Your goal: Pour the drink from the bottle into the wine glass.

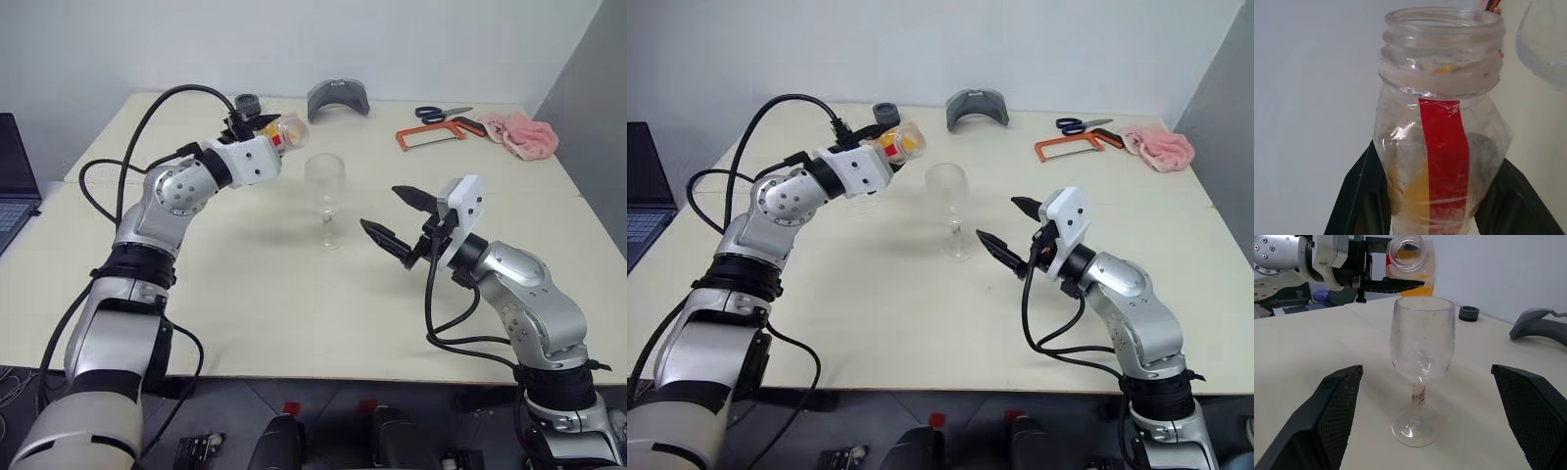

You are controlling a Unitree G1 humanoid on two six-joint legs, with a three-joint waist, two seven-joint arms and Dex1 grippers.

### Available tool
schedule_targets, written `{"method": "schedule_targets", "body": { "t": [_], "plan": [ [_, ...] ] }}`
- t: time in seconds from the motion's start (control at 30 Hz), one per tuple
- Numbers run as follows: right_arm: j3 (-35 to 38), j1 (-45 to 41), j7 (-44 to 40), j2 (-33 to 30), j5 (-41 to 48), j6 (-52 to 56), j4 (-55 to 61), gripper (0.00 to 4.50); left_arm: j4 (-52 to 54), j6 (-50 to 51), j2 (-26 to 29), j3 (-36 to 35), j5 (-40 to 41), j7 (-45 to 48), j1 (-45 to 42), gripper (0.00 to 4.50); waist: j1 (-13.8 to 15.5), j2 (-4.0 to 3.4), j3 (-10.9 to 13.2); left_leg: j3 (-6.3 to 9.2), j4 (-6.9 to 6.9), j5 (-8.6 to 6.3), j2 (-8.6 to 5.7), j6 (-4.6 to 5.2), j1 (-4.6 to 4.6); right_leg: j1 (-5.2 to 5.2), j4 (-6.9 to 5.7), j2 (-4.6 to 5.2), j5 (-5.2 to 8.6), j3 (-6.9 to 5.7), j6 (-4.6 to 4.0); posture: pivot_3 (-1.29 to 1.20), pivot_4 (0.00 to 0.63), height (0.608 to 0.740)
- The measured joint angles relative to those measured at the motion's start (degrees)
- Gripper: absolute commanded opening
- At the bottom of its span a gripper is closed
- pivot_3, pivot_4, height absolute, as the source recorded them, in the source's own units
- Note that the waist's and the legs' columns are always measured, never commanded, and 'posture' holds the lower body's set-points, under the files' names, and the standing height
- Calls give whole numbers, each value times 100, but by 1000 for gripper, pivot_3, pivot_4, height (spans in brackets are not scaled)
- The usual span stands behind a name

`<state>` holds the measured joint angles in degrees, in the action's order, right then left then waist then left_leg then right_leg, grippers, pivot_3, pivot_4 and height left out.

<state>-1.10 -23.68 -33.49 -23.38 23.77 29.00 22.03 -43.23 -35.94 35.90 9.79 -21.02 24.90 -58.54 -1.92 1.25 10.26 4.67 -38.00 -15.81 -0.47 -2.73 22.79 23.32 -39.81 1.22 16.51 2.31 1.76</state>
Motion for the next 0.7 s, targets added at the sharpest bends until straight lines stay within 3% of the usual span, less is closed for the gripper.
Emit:
{"method": "schedule_targets", "body": {
  "t": [0.7],
  "plan": [
    [-19,280,-53,-41,-31,-213,-10,4500,-939,-719,13,707,-1394,-1460,-817,1669,-1,2,1,-6,-1,0,-3,0,2,3,-4,0,0,0,0,0,150,740]
  ]
}}
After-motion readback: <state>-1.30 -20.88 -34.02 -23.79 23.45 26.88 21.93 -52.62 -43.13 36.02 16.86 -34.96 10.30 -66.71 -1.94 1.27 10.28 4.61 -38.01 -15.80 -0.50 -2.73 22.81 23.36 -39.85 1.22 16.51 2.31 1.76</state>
